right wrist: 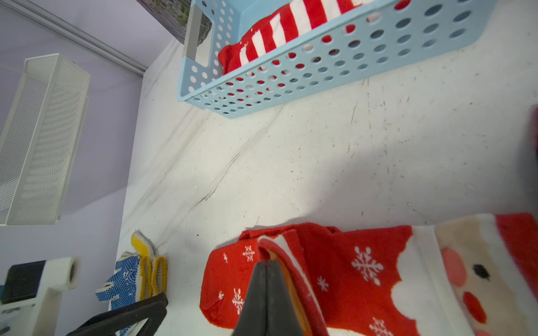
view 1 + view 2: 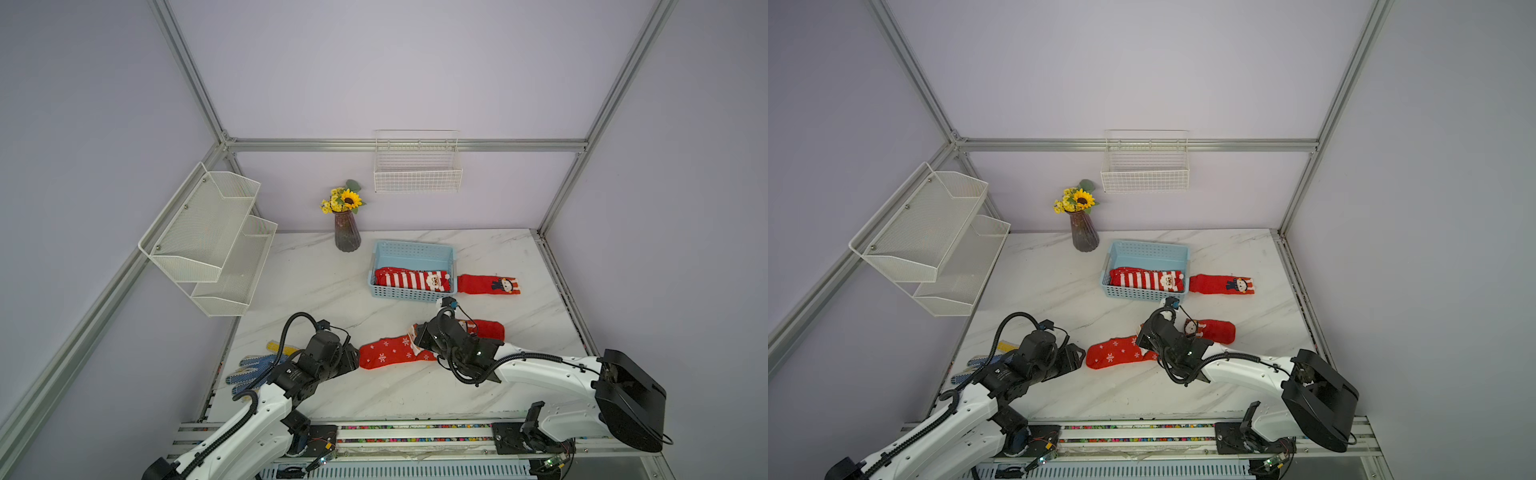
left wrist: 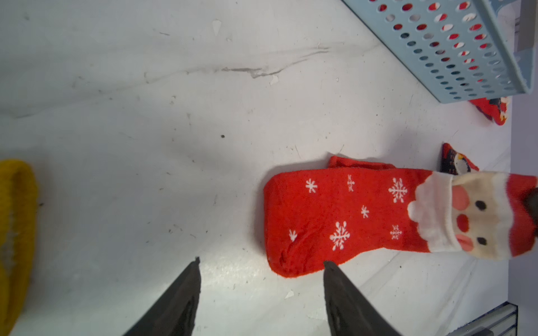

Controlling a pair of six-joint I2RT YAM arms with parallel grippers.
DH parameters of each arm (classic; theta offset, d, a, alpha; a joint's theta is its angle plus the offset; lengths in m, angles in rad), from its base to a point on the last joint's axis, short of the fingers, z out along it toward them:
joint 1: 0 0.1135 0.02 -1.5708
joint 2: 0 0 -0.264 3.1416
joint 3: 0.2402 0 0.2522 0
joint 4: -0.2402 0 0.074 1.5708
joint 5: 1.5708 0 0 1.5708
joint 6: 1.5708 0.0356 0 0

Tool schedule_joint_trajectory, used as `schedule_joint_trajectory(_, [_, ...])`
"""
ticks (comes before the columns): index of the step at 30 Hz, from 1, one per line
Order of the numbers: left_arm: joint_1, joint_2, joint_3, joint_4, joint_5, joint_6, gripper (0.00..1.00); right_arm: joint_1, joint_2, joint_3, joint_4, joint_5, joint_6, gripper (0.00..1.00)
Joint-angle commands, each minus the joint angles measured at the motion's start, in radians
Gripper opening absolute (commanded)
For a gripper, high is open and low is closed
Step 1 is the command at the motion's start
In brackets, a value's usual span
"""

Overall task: Place the socks together as a pair
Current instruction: Place the sock in the sock.

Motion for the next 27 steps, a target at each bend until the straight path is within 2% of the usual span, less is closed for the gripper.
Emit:
schedule_joint_trajectory(1, [0.002, 0.059, -0.041, 0.16, 0.08, -0.055, 0.56, 0.002, -0.025, 0.012, 0.019, -0.015, 0.034, 0.0])
schedule_joint_trajectory(3, [0.002, 0.103, -0.061, 0.218, 0.11, -0.066, 0.53, 0.003, -0.04, 0.018, -0.003, -0.007, 0.035, 0.0])
schedule_joint_trajectory(10, [0.002, 0.192, -0.071, 0.24, 0.08, -0.066, 0.5, 0.004, -0.069, -0.04, 0.047, -0.03, 0.057, 0.0])
schedule_joint_trajectory(13, [0.0, 0.197, -0.083, 0.265, 0.078, -0.065, 0.47, 0.003, -0.071, -0.054, 0.06, -0.044, 0.066, 0.0])
schedule_joint_trajectory(21, [0.001, 0.165, -0.101, 0.266, 0.058, -0.043, 0.3, 0.012, -0.082, -0.046, 0.066, -0.067, 0.05, 0.0])
schedule_joint_trajectory(27, [0.003, 0.147, -0.094, 0.265, 0.036, -0.025, 0.27, 0.028, -0.077, -0.072, 0.123, -0.086, 0.062, 0.0])
